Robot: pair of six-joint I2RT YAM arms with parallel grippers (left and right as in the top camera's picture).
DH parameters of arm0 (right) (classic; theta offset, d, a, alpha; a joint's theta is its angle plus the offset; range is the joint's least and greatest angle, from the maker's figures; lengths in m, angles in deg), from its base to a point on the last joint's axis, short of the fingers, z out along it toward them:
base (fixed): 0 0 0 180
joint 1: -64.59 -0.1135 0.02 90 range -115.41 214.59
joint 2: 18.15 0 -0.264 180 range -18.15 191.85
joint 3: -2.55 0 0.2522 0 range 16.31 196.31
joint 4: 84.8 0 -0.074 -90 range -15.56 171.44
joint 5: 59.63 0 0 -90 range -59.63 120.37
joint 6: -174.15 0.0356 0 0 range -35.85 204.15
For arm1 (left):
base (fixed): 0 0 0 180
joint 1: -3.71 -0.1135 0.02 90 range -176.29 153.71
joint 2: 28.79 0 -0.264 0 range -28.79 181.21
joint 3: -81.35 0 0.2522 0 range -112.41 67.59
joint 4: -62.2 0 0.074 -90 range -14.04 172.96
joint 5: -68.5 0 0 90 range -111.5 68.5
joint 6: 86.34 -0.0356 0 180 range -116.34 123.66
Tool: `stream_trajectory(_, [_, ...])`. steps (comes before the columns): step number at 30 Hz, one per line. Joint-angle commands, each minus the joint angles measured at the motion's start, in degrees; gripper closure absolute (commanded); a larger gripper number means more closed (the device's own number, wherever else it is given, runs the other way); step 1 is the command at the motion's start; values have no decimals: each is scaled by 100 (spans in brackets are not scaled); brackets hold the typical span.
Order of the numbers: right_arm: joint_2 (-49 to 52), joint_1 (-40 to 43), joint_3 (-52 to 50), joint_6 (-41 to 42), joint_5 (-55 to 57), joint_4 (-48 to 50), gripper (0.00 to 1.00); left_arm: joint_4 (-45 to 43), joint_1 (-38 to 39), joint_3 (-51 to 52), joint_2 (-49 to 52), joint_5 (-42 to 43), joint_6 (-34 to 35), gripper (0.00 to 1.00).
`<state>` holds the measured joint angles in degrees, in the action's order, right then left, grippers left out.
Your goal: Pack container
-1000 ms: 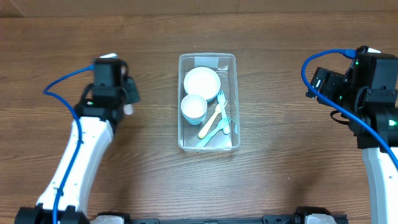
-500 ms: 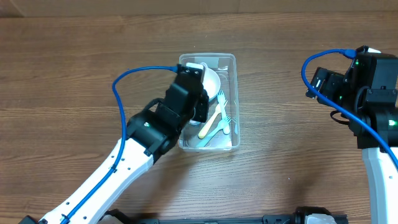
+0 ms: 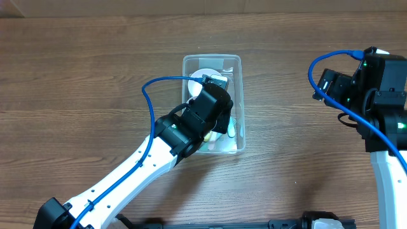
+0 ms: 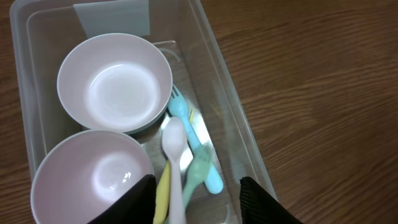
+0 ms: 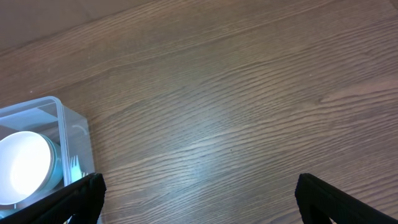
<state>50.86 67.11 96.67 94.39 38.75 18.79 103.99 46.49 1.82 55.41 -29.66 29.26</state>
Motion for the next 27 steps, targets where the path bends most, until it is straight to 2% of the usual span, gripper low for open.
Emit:
stream_trajectory(1, [-22, 2, 109, -44, 59, 15, 0, -90, 28, -157, 39, 22, -26, 49])
stream_trajectory(4, [-22, 2, 109, -46, 61, 15, 0, -125, 26, -476, -177, -407, -376, 48])
stream_trajectory(8, [-22, 2, 109, -44, 59, 15, 0, 356, -129, -1049, -654, -1956, -975, 28])
stream_trajectory(11, [-22, 2, 109, -46, 59, 15, 0, 973, -415, -1202, -1126, -3025, -1088, 2])
stream_trajectory(12, [-22, 2, 109, -44, 59, 15, 0, 1185, -678, -1202, -1360, -3239, -1088, 0])
stream_trajectory(18, [-22, 2, 109, -44, 59, 15, 0, 1368, -2039, -1202, -1644, -3265, -1016, 0])
stream_trajectory(21, [-22, 2, 109, -46, 59, 15, 0, 1467, -2269, -1200, -1639, -3270, -1021, 0])
stream_trajectory(27, [-22, 2, 109, -44, 59, 15, 0, 1565, -2262, -1200, -1580, -3265, -1021, 0])
